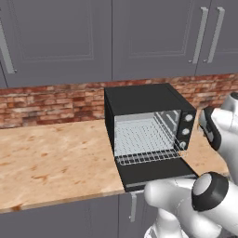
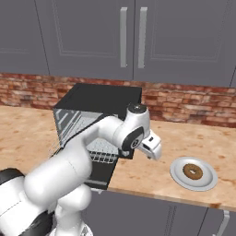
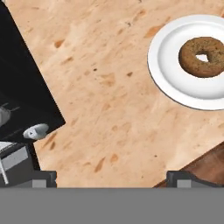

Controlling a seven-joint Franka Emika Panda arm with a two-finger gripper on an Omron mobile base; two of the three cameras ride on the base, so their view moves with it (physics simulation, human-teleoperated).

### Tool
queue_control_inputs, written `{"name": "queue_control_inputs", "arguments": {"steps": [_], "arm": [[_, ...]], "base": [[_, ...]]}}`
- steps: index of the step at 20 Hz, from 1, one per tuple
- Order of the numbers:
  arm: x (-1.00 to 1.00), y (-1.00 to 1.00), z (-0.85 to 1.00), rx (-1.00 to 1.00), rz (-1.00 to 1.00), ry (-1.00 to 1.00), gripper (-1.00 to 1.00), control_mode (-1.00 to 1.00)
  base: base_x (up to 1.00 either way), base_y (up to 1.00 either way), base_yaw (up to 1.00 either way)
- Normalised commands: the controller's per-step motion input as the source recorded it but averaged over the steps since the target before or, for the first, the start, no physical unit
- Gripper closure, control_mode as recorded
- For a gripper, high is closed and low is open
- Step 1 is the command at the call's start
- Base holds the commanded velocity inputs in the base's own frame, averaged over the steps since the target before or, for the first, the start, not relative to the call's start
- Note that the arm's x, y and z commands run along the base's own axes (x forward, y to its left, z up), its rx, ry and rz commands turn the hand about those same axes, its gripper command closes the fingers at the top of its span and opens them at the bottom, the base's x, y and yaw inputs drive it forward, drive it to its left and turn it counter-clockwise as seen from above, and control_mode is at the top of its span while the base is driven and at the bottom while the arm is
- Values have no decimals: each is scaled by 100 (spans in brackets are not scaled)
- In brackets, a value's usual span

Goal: Pick up the bagel from the plate, place it on the toaster oven rack, close the door, and set the timer.

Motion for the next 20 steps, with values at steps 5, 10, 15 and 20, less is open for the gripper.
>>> {"name": "queue_control_inputs", "arguments": {"steps": [5, 10, 15, 20], "arm": [[1, -91, -10, -9, -7, 4, -100, -100], [1, -73, -2, -10, 0, 0, -100, -100], [0, -43, -22, -9, 4, 0, -100, -100], [0, -15, -31, -9, 8, 0, -100, -100]], "base": [[0, 0, 0], [0, 0, 0], [0, 0, 0], [0, 0, 0]]}}
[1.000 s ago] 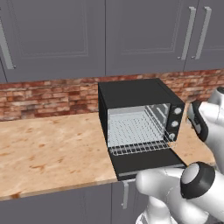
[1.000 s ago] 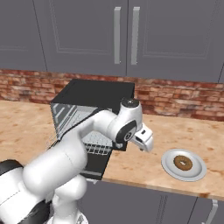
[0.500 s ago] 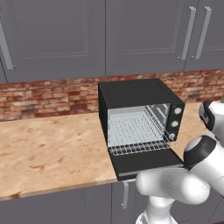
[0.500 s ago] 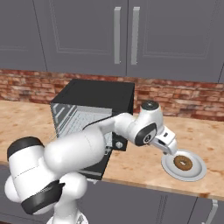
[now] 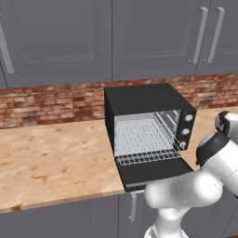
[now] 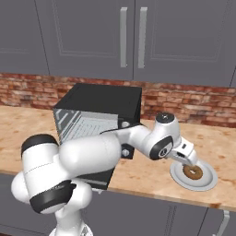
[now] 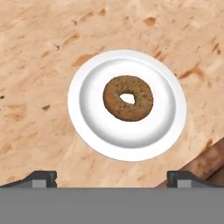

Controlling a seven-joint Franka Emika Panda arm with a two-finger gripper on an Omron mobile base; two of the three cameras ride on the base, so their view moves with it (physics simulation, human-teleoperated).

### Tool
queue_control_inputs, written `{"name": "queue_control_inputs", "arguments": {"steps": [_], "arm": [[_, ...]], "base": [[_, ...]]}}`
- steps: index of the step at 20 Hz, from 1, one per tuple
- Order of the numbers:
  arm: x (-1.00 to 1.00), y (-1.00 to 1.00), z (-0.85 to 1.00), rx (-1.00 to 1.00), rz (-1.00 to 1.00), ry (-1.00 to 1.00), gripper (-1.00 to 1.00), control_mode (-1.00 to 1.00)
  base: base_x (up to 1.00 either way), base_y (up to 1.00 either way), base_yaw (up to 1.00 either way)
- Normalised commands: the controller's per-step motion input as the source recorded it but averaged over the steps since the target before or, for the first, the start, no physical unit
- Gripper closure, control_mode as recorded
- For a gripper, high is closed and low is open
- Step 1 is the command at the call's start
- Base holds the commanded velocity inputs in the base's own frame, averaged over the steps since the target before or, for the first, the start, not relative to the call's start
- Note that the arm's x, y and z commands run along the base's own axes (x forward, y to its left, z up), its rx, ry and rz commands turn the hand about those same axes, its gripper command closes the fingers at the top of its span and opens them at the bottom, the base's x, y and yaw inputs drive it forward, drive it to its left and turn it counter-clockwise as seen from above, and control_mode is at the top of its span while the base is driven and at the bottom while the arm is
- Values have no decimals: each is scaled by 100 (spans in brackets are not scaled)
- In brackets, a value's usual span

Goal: Pick up the bagel from the plate, place it on the toaster oven rack, close the door, and set the timer.

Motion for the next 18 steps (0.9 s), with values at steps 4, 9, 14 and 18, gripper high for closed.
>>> {"name": "queue_control_inputs", "arguments": {"steps": [4, 9, 14, 18], "arm": [[3, -18, -22, -11, 12, 0, -100, -100], [3, -17, -13, -9, 14, 0, -100, -100], [3, -4, -5, -5, 16, -1, -100, -100], [15, 0, -6, -4, 14, 0, -100, -100]], "base": [[0, 0, 0], [0, 0, 0], [0, 0, 0], [0, 0, 0]]}}
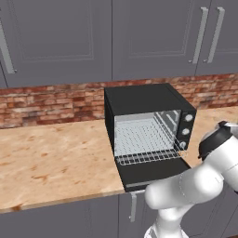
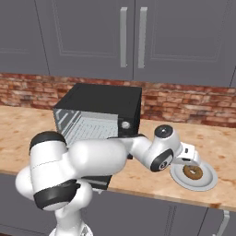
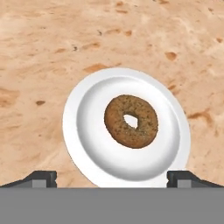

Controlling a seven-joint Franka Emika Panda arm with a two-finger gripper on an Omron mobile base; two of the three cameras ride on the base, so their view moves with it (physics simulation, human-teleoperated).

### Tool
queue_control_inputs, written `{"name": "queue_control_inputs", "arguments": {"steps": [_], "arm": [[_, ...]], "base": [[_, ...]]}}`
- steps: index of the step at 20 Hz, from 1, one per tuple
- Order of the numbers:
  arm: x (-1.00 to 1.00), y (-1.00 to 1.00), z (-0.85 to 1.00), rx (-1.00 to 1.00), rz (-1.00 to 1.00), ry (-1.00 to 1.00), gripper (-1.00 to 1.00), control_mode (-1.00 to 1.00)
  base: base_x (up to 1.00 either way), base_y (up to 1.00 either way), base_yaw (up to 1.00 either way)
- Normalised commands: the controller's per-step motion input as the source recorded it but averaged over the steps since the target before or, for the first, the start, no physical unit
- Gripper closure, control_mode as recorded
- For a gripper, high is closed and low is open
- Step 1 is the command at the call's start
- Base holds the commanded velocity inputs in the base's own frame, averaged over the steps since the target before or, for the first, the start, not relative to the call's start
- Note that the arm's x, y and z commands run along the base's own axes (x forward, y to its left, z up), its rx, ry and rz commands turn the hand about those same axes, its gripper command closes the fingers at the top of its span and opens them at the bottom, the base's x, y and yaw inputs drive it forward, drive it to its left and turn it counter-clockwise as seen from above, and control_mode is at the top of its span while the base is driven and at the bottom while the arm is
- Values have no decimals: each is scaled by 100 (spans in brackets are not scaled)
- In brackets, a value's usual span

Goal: Pick up the bagel from the plate, place it on the toaster oven rack, close the door, and set the timer.

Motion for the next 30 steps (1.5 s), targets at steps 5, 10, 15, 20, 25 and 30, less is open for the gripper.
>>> {"name": "queue_control_inputs", "arguments": {"steps": [5, 10, 15, 20, 25, 30], "arm": [[18, -11, -16, -8, 5, 0, -100, -100], [9, -16, -17, -5, 2, 0, -100, -100], [12, -12, -5, 0, 3, 0, -100, -100], [6, -18, 0, 0, 3, 3, -100, -100], [4, -5, -4, 0, 1, 9, -100, -100], [6, 0, -6, 0, 2, 8, -100, -100]], "base": [[0, 0, 0], [0, 0, 0], [0, 0, 0], [0, 0, 0], [0, 0, 0], [0, 0, 0]]}}
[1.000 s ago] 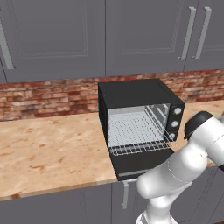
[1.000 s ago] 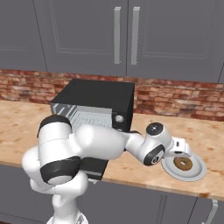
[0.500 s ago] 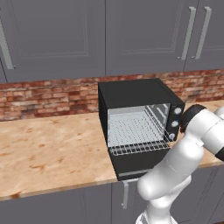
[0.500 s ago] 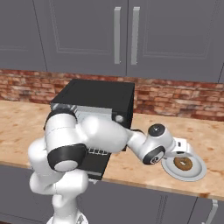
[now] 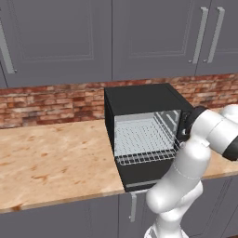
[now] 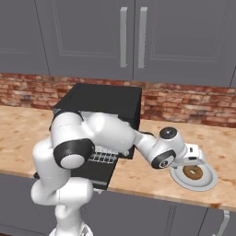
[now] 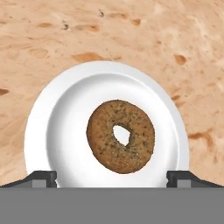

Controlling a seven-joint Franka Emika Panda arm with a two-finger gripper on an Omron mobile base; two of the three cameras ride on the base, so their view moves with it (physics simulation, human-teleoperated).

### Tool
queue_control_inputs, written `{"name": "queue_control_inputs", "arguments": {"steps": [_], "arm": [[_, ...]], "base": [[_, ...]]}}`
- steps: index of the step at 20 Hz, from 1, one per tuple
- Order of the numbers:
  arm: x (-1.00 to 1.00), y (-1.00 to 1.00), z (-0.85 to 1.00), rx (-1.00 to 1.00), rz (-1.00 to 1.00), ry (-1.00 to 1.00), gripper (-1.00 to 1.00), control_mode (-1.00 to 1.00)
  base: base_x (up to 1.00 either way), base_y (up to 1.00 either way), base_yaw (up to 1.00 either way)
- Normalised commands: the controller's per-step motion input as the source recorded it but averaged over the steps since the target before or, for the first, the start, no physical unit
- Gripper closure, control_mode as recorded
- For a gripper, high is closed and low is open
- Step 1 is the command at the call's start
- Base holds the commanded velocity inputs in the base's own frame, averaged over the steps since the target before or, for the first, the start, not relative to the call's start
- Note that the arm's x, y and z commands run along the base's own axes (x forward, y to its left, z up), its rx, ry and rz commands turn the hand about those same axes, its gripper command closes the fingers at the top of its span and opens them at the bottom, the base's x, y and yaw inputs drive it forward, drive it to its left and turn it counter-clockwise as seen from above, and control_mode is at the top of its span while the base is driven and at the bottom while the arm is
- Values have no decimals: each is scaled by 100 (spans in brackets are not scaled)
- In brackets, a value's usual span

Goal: Pick up the bagel from the plate, place it on the toaster oven rack, close the door, and set the timer.

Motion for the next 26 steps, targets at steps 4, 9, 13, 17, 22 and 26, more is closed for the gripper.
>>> {"name": "queue_control_inputs", "arguments": {"steps": [4, 9, 13, 17, 22, 26], "arm": [[2, 0, -13, 0, 1, 5, -100, -100], [1, 0, -18, 0, 0, 3, -100, -100], [10, -2, -3, 1, 0, 0, -100, -100], [8, -6, -2, 1, 0, 0, -100, -100], [14, -7, -4, 0, 0, 0, -100, -100], [19, -8, -1, 0, 0, 0, -100, -100]], "base": [[0, 0, 0], [0, 0, 0], [0, 0, 0], [0, 0, 0], [0, 0, 0], [0, 0, 0]]}}
